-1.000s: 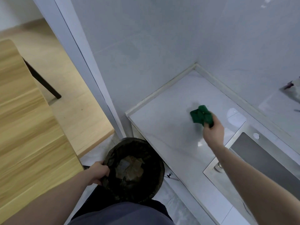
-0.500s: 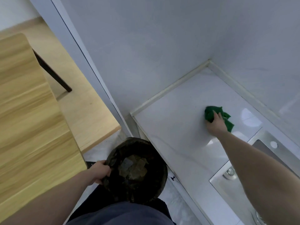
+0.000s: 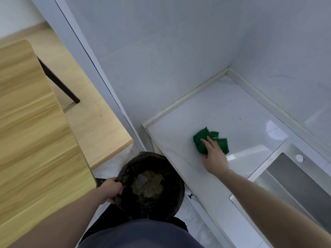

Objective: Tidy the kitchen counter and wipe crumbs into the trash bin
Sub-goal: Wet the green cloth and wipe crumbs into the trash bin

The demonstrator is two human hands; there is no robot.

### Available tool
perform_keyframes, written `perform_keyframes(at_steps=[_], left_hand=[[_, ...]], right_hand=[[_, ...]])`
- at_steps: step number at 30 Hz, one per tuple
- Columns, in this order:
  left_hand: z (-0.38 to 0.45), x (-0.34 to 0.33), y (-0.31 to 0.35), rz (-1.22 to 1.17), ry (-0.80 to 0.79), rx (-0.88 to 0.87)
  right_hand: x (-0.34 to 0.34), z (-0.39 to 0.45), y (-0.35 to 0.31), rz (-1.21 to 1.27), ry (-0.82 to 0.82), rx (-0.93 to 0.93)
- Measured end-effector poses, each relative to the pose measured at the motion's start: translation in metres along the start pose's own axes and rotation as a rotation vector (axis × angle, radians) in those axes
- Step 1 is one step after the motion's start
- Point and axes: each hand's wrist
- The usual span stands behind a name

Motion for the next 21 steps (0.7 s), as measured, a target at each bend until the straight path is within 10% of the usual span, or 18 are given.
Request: perform_keyframes(at_steps=[12,21], left_hand=[[-0.006,-0.006,-0.011,-0.043,0.013,-0.032],[-0.013,-0.004,-0.007,-0.026,-0.007,-0.039]], right_hand=[[-0.099,-0.126,-0.119,0.436,-0.296,0.18],[-0.013,-0.091,-0.084,0.667,0.054,0.092]])
Point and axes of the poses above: each hand's wrist, its own z-axis towards the middle knuckle, its own x-axis out of the back of the hand, y = z × x, and after that the axes turned 5 degrees about -x, right-handed
